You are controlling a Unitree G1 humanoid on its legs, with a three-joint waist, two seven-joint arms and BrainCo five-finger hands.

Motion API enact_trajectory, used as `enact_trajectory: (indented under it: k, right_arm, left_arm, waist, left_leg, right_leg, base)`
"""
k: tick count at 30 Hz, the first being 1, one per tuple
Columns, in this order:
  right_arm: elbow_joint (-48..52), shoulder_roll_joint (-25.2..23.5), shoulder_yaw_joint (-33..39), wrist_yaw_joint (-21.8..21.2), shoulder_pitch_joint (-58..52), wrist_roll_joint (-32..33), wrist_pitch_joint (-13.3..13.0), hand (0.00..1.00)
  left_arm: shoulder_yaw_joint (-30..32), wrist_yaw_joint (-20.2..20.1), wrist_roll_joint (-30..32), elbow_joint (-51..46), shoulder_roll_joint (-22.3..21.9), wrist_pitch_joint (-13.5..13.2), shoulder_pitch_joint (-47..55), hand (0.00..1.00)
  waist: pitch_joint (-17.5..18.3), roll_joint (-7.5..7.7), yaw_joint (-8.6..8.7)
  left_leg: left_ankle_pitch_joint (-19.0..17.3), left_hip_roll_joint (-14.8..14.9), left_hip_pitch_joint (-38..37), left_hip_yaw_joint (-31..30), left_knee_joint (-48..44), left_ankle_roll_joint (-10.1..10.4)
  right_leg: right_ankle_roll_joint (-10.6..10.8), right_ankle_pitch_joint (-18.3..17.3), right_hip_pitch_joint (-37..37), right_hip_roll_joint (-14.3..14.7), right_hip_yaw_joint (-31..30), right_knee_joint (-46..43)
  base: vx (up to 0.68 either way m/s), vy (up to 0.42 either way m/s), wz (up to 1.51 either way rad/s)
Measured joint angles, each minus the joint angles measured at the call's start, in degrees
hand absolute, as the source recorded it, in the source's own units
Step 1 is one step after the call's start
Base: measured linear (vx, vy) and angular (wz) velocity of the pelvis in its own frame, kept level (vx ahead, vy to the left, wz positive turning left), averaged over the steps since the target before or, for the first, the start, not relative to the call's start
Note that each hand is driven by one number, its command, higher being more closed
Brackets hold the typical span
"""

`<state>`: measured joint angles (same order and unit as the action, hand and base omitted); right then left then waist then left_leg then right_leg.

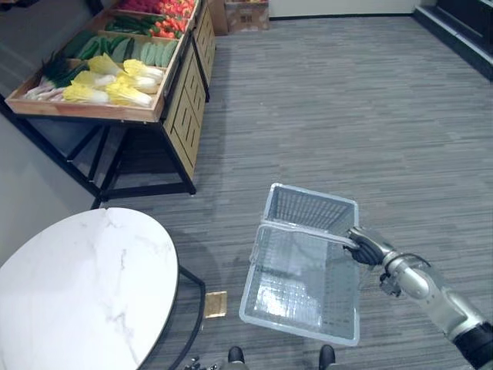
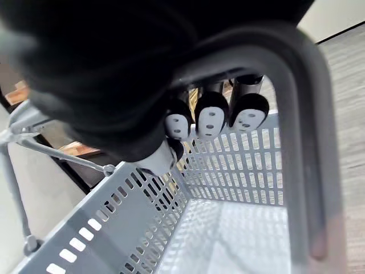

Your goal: Pick vegetable in the basket

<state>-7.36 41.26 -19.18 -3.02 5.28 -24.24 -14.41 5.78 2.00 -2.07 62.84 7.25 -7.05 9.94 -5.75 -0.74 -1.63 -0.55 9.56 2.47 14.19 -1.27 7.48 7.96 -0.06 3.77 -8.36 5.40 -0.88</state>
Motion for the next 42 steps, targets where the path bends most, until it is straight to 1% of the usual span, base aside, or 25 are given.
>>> enact_trajectory:
  k: [7,9,10,12,14,15,17,19,21,24,25,26,27,29,30,31,32,34,36,37,38,39,40,41,42]
  right_arm:
    - [0.04,-1.68,4.69,-0.02,-1.95,0.12,0.09,1.00]
    - [0.23,-3.50,6.06,-0.01,-3.96,0.09,0.50,1.00]
    - [0.30,-4.00,6.39,-0.01,-4.35,0.01,0.64,1.00]
    - [0.38,-5.34,6.52,-0.02,-4.56,-0.57,1.34,1.00]
    - [0.88,-6.48,7.44,-0.02,-5.06,-0.59,1.46,1.00]
    - [1.35,-7.20,7.66,0.02,-5.06,-0.60,1.44,1.00]
    - [2.09,-7.78,7.85,0.10,-5.06,-0.55,1.24,1.00]
    - [2.05,-8.26,9.21,0.18,-5.07,-0.56,0.97,1.00]
    - [2.04,-8.47,10.87,0.44,-5.07,-0.59,1.14,1.00]
    - [2.08,-8.36,12.45,0.75,-5.80,-0.87,1.80,1.00]
    - [2.10,-7.30,14.10,0.85,-7.02,-1.59,2.20,1.00]
    - [2.00,-6.97,14.38,0.90,-7.31,-1.75,2.44,1.00]
    - [1.89,-6.77,14.30,0.90,-7.06,-1.82,3.13,1.00]
    - [1.91,-6.82,14.07,0.87,-7.51,-1.85,3.69,1.00]
    - [1.89,-6.71,14.09,0.87,-8.11,-1.85,3.98,1.00]
    - [1.89,-6.65,14.09,0.88,-8.30,-1.85,4.12,1.00]
    - [1.91,-6.65,14.19,1.24,-8.30,-1.83,4.17,1.00]
    - [1.93,-7.10,14.15,1.71,-7.88,-1.63,4.15,1.00]
    - [1.94,-8.44,13.77,2.16,-6.14,-1.59,4.14,1.00]
    - [1.92,-8.56,13.33,2.28,-5.69,-1.59,4.14,1.00]
    - [1.64,-8.56,11.97,2.54,-4.74,-1.60,4.14,1.00]
    - [1.63,-8.49,11.27,2.62,-4.63,-1.60,4.02,1.00]
    - [1.63,-8.37,11.26,2.65,-4.69,-1.60,3.97,1.00]
    - [1.57,-8.08,11.34,2.72,-4.70,-1.60,3.85,1.00]
    - [-0.01,-9.56,11.36,3.14,-4.90,-1.60,4.06,1.00]
  left_arm:
    - [-0.93,-0.05,0.69,0.00,0.44,-0.10,0.44,0.00]
    - [-1.05,-0.04,0.71,0.43,1.14,-0.22,0.39,0.00]
    - [-1.23,-0.04,0.75,0.52,1.37,-0.18,0.31,0.00]
    - [-2.20,-0.04,1.14,1.06,2.20,-0.11,0.22,0.00]
    - [-2.16,-0.03,1.14,1.11,3.06,0.09,0.29,0.00]
    - [-2.04,0.02,1.13,1.09,3.86,0.21,-0.09,0.00]
    - [-2.04,0.07,1.14,1.12,4.25,0.34,-0.68,0.00]
    - [-1.93,0.09,1.14,1.09,4.42,0.33,-2.09,0.00]
    - [-1.92,0.10,1.19,1.00,4.28,0.31,-3.64,0.00]
    - [-1.82,0.17,1.28,0.41,4.63,0.07,-4.01,0.00]
    - [-1.79,0.16,1.27,0.66,2.94,0.15,-3.74,0.00]
    - [-1.69,0.17,1.26,0.77,2.22,0.11,-3.51,0.00]
    - [-1.09,0.18,1.24,0.95,1.11,0.14,-3.67,0.00]
    - [-0.79,0.27,1.11,0.95,-0.04,0.53,-3.32,0.00]
    - [-0.30,0.17,1.09,0.43,0.07,0.69,-2.87,0.00]
    - [-0.09,0.36,1.08,-0.10,0.06,0.78,-2.39,0.00]
    - [0.14,0.40,0.70,-1.42,-0.18,0.77,-2.08,0.00]
    - [-0.04,0.37,0.66,-2.96,-0.37,0.52,-2.01,0.00]
    - [-0.03,0.24,0.61,-4.64,-0.40,-0.18,-1.81,0.00]
    - [0.06,0.24,0.62,-4.65,-0.39,-0.19,-1.82,0.00]
    - [0.39,0.26,0.63,-4.62,-0.37,-0.18,-1.52,0.00]
    - [0.80,0.28,0.66,-4.61,-0.42,0.07,-0.53,0.00]
    - [0.86,0.29,0.67,-4.61,-0.45,0.07,0.05,0.00]
    - [0.90,0.30,0.67,-4.58,-0.57,0.08,1.34,0.00]
    - [1.49,0.41,0.75,-3.76,-0.32,0.11,0.48,0.00]
  waist:
    - [-0.01,0.70,-0.02]
    - [-0.46,2.48,0.20]
    - [-0.29,2.15,0.40]
    - [-0.71,1.90,0.30]
    - [-1.77,2.77,1.07]
    - [-2.70,2.81,1.35]
    - [-2.95,2.95,2.20]
    - [-3.44,2.32,2.61]
    - [-3.92,2.58,3.33]
    - [-3.64,3.98,4.55]
    - [-2.40,0.38,4.57]
    - [-1.68,-1.04,4.16]
    - [-1.61,-2.19,2.77]
    - [-1.81,-2.32,2.63]
    - [-1.93,-2.22,2.51]
    - [-2.55,-1.46,1.49]
    - [-2.76,-1.43,0.51]
    - [-3.04,-0.91,-0.64]
    - [-3.30,-0.87,-2.82]
    - [-3.50,-0.91,-3.47]
    - [-3.78,-0.96,-4.10]
    - [-3.64,-1.36,-4.74]
    - [-3.53,-1.92,-4.84]
    - [-3.16,-3.91,-4.76]
    - [-3.03,-1.69,-4.19]
  left_leg:
    - [-0.34,-3.22,-1.41,1.18,2.13,-1.02]
    - [-1.81,-4.94,-1.73,-0.13,1.68,-1.57]
    - [-2.00,-5.24,-2.29,-0.58,2.01,-1.64]
    - [-2.10,-4.56,-4.96,-0.80,4.23,-1.78]
    - [-2.64,-3.94,-8.33,-0.98,5.29,-2.73]
    - [-3.79,-3.65,-8.86,-1.08,4.63,-3.68]
    - [-5.54,-2.34,-8.55,-1.23,2.98,-3.85]
    - [-6.31,-1.12,-8.50,-1.84,2.84,-3.12]
    - [-7.84,-1.13,-9.00,-2.99,2.68,-1.68]
    - [-12.18,-0.75,-10.00,-6.69,-0.38,1.19]
    - [-14.26,3.10,-10.56,-8.42,-1.66,1.64]
    - [-14.38,4.70,-10.05,-8.87,-3.46,1.28]
    - [-12.92,6.86,-6.25,-10.12,-11.73,0.74]
    - [-5.86,8.89,0.54,-12.54,-27.80,0.64]
    - [0.12,9.94,3.62,-13.63,-35.96,0.25]
    - [1.38,10.13,5.92,-13.68,-44.65,0.38]
    - [-1.24,8.68,8.80,-13.47,-53.97,0.23]
    - [-5.23,4.70,13.08,-11.64,-59.21,-0.51]
    - [-9.10,1.02,19.44,-7.18,-55.28,-1.16]
    - [-9.66,0.57,20.54,-5.76,-52.79,-1.34]
    - [-9.94,-0.27,21.63,-3.51,-44.65,-2.19]
    - [-7.96,-0.95,21.09,-1.66,-32.65,-3.63]
    - [-5.39,-1.18,20.73,-1.39,-26.40,-4.40]
    - [3.04,-1.68,19.54,-1.82,-14.70,-7.82]
    - [3.50,-5.13,17.66,-1.11,-12.26,-9.54]
  right_leg:
    - [1.37,-0.17,1.81,-2.49,-2.89,-0.61]
    - [0.81,-3.05,4.28,-3.99,-3.29,-6.97]
    - [1.06,-3.08,4.50,-4.23,-3.21,-8.80]
    - [-3.19,-1.80,10.82,-3.90,-0.79,-23.68]
    - [-5.63,0.09,13.02,-4.93,1.33,-31.49]
    - [-6.62,-1.53,15.01,-5.71,2.18,-34.43]
    - [-5.90,-3.35,15.46,-4.66,4.29,-27.88]
    - [-3.11,-0.89,15.75,-3.18,4.79,-15.85]
    - [-0.62,2.91,16.15,-4.01,3.91,-3.31]
    - [-1.21,3.43,16.11,-5.29,3.07,-5.13]
    - [-1.51,4.37,18.23,-2.63,4.87,-12.66]
    - [-2.09,3.11,18.95,-1.65,5.38,-14.61]
    - [-3.46,0.28,19.02,0.20,6.18,-16.61]
    - [-5.39,-2.27,15.34,1.21,8.11,-17.21]
    - [-6.22,-3.96,12.05,2.01,8.76,-16.88]
    - [-6.95,-5.40,8.48,2.80,8.59,-15.59]
    - [-7.84,-6.61,3.63,3.72,8.06,-13.04]
    - [-7.95,-7.09,-1.60,4.31,6.84,-9.33]
    - [-7.97,-7.11,-5.87,4.76,4.32,-5.14]
    - [-7.96,-7.11,-6.66,4.69,3.48,-4.45]
    - [-7.59,-7.28,-8.40,4.33,2.46,-3.28]
    - [-5.89,-8.39,-10.13,3.94,2.09,-2.87]
    - [-4.67,-9.30,-11.05,3.94,2.07,-2.80]
    - [-2.53,-11.87,-12.99,4.56,1.84,-2.75]
    - [-2.00,-12.60,-13.49,2.00,2.34,-3.06]
  base:
    - [-0.03,0.062,-0.16]
    - [0.08,0.076,-0.01]
    - [0.11,0.050,-0.19]
    - [0.08,0.024,-0.22]
    - [0.11,0.025,-0.11]
    - [0.10,-0.005,-0.11]
    - [0.11,-0.009,-0.02]
    - [0.18,-0.023,0.11]
    - [0.35,-0.128,0.39]
    - [0.39,-0.252,0.63]
    - [0.51,-0.337,0.60]
    - [0.65,-0.383,0.20]
    - [0.57,-0.324,0.01]
    - [0.59,-0.344,0.15]
    - [0.49,-0.237,0.08]
    - [0.68,-0.295,-0.13]
    - [0.63,-0.225,-0.36]
    - [0.55,-0.142,-0.41]
    - [0.48,-0.028,-0.64]
    - [0.46,0.047,-0.78]
    - [0.48,0.101,-0.75]
    - [0.49,0.130,-0.68]
    - [0.54,0.192,-0.51]
    - [0.54,0.220,0.06]
    - [0.52,0.215,0.25]
